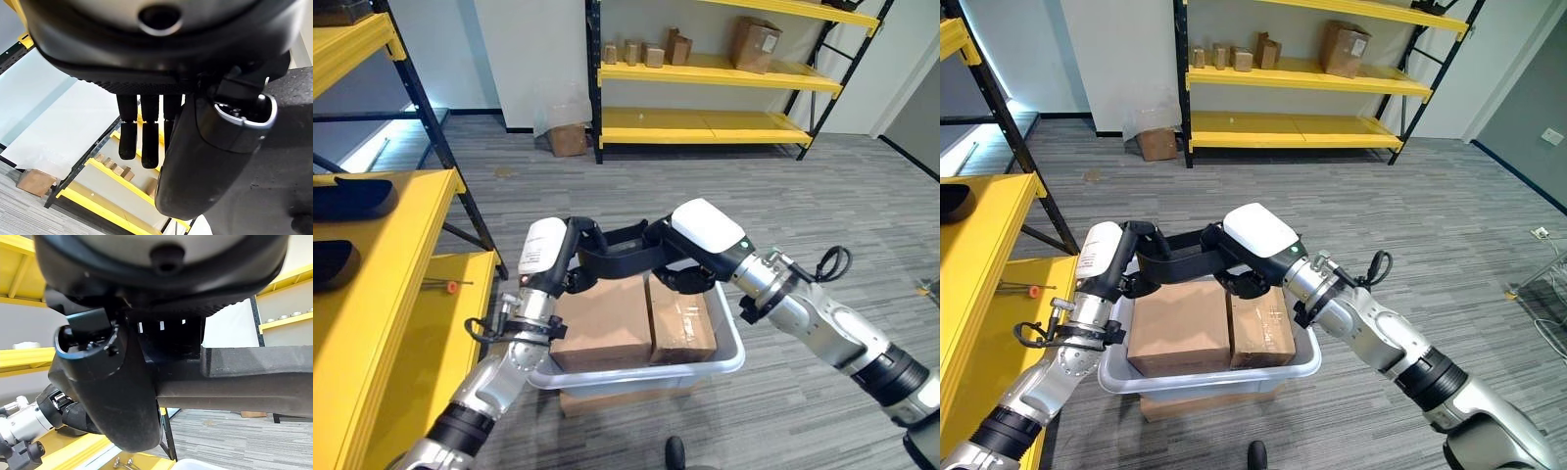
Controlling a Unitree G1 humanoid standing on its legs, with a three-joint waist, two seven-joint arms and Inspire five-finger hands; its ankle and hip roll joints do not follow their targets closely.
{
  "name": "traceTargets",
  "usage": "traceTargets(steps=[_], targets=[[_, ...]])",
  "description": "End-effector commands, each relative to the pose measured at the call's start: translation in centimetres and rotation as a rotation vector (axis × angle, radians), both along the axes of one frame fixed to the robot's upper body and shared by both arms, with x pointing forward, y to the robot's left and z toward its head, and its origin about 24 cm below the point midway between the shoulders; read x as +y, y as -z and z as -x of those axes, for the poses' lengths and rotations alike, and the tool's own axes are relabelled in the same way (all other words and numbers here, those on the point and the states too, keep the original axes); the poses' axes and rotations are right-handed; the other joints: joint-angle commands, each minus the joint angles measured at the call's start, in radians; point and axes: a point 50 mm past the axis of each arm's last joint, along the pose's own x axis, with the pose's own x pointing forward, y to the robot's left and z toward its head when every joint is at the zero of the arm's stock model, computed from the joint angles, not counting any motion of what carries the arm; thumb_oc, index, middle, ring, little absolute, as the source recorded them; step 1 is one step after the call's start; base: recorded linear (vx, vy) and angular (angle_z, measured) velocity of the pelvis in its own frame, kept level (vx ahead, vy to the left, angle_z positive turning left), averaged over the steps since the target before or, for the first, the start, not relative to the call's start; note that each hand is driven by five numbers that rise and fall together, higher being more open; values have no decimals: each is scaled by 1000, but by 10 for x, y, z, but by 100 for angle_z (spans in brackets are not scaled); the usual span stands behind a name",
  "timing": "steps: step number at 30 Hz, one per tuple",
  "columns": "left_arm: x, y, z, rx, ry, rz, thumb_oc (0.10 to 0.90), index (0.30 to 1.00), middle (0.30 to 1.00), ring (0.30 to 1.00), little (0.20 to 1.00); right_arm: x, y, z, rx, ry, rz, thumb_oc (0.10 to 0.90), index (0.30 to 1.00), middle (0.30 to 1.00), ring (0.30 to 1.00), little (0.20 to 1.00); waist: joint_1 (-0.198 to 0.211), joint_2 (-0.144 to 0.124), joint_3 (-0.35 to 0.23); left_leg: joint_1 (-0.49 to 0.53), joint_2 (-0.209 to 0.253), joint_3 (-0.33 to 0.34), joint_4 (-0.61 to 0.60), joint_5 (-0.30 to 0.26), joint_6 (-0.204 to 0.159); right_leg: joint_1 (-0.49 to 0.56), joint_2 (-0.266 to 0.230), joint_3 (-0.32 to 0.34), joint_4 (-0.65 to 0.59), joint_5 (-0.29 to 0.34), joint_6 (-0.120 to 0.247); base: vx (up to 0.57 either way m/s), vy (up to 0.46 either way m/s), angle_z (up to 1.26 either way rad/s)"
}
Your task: Move parts from the plastic box to the shelf.
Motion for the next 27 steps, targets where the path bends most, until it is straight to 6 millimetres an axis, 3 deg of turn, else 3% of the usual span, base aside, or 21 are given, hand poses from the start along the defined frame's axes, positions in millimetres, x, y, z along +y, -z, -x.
traceTargets(steps=[1, 3, 4, 5, 14, 21, 27], targets=[[-28, -43, 3, -231, 147, 88, 400, 300, 300, 300, 300, 27, -55, 8, -186, -152, -186, 400, 300, 300, 300, 300, 7, 29, -105, 35, 40, -70, -8, -82, 40, -62, -62, 14, 49, -18, 104, 0, 0, 0], [-24, -42, 4, -232, 128, 94, 400, 300, 300, 300, 300, 25, -54, 9, -178, -149, -200, 400, 300, 300, 300, 300, 7, 30, -105, 36, 40, -69, -8, -82, 40, -62, -61, 16, 48, -18, 103, 0, 0, 0], [-23, -42, 5, -234, 123, 97, 400, 300, 300, 300, 300, 23, -54, 9, -175, -144, -209, 549, 509, 509, 509, 509, 7, 30, -106, 35, 40, -69, -8, -82, 40, -62, -61, 16, 48, -19, 103, 0, 0, 0], [-19, -41, 7, -235, 105, 103, 400, 300, 300, 300, 300, 20, -53, 10, -160, -133, -244, 900, 1000, 1000, 1000, 1000, 7, 31, -104, 35, 41, -68, -8, -82, 40, -62, -60, 16, 47, -19, 103, 0, 0, 0], [9, -41, 24, -263, -5, 84, 400, 300, 300, 300, 300, -10, -47, 25, -131, -61, -390, 900, 1000, 1000, 1000, 1000, 12, 35, -88, 24, 35, -73, -7, -78, 42, -65, -66, 6, 45, -16, 104, 1, 1, -2], [40, -44, 44, -302, -124, -5, 400, 300, 300, 300, 300, -48, -17, 47, -9, 74, -493, 900, 1000, 1000, 1000, 1000, 14, 35, -74, 5, 20, -92, 0, -79, 49, -64, -82, -11, 41, -15, 109, 2, 12, 6], [55, -43, 55, -303, -193, -28, 400, 300, 300, 300, 300, -59, -7, 52, 34, 129, -502, 900, 1000, 1000, 1000, 1000, 26, 29, -75, -2, 3, -105, 2, -82, 54, -56, -102, -27, 30, -6, 116, -10, 33, 4]])
